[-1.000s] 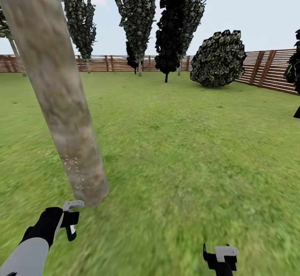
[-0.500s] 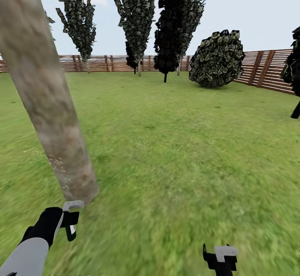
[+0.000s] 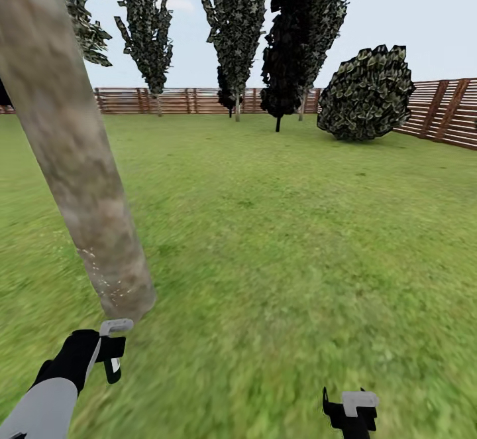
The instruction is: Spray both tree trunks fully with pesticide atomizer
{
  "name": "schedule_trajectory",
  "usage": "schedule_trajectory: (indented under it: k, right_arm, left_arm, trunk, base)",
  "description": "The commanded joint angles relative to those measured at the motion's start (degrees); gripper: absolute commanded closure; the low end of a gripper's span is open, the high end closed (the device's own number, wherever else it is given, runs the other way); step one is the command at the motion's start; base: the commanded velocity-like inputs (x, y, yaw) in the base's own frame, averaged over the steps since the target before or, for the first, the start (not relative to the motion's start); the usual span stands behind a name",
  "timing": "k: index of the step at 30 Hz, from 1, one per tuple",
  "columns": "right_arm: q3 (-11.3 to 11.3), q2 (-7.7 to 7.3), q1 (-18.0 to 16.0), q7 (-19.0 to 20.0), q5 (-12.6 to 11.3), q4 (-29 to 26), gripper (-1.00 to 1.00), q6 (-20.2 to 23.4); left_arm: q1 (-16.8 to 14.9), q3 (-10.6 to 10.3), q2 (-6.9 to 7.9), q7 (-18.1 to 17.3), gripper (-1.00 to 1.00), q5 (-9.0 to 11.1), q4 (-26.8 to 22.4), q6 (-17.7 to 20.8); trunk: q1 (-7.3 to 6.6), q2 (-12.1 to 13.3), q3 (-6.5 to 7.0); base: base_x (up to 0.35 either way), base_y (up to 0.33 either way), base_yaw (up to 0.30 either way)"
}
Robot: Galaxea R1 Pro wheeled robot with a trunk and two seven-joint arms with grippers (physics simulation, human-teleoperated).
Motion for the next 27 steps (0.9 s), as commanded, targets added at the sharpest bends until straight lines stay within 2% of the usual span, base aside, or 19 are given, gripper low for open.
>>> schedule_trajectory:
  k: [1, 8, 27]
  right_arm:
    - [-0.3, 0.0, -0.1, -0.3, 0.6, 0.1, -1.0, -0.1]
    - [-0.3, 0.0, -0.1, -0.3, 0.7, 0.1, -1.0, -0.1]
    - [-0.3, 0.0, -0.1, -0.2, 0.7, 0.1, -1.0, -0.1]
  left_arm:
    - [-0.1, 0.3, -0.05, -0.5, 1.0, -0.6, -0.1, 0.2]
    - [-0.1, 0.3, -0.05, -0.5, 1.0, -0.6, -0.1, 0.2]
    - [-0.1, 0.3, -0.05, -0.5, 1.0, -0.6, -0.1, 0.2]
  trunk:
    - [0.0, 0.0, -0.06]
    - [0.0, 0.0, -0.06]
    - [0.0, 0.0, -0.06]
  base:
    - [0.157, -0.263, 0.002]
    - [0.158, -0.263, 0.026]
    - [0.159, -0.262, 0.271]
